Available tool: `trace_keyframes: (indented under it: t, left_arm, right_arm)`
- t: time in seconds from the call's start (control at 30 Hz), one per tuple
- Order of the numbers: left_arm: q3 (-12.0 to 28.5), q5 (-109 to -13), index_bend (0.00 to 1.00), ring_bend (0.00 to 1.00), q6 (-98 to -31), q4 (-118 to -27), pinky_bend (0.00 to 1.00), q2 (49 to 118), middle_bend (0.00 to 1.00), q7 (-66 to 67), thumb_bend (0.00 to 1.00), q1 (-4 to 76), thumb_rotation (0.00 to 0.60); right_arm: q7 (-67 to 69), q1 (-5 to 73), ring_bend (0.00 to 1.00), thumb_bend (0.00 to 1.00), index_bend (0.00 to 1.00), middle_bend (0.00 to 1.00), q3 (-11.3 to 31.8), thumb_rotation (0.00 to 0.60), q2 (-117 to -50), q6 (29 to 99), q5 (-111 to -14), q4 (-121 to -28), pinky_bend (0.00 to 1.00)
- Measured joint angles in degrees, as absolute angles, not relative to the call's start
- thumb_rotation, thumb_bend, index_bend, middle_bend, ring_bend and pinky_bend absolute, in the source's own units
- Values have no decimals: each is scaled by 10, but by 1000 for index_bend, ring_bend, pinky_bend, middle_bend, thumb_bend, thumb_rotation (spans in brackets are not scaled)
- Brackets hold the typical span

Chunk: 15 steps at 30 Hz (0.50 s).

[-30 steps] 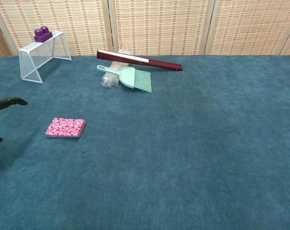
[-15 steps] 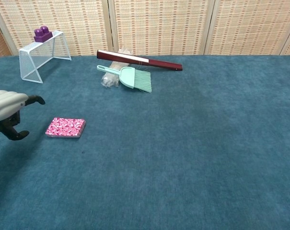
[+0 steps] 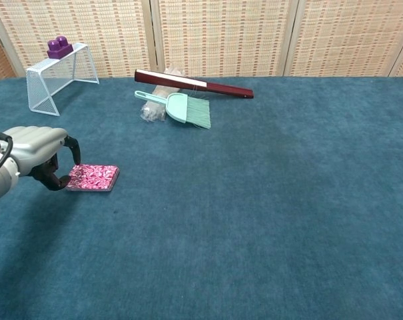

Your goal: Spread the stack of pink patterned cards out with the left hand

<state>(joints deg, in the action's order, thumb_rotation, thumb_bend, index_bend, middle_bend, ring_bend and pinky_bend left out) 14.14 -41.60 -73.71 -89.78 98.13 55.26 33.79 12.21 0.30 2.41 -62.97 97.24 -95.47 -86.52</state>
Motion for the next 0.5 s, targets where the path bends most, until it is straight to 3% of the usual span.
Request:
trace_keyframes:
  t: [0.3,0.5]
  left_arm:
    - [138,-388,98,1000,-755,-901,1000,995,1000,567,425,347,600]
    - [139,-364,78,1000,-770,-904,1000,1008,1000,588,425,357,600]
  right_arm:
    - [120,3,666,549,791,734,23,600,-631,972,-956,-865,931]
    - [122,3,666,549,791,735,24,600,-630,973,-955,-865,931]
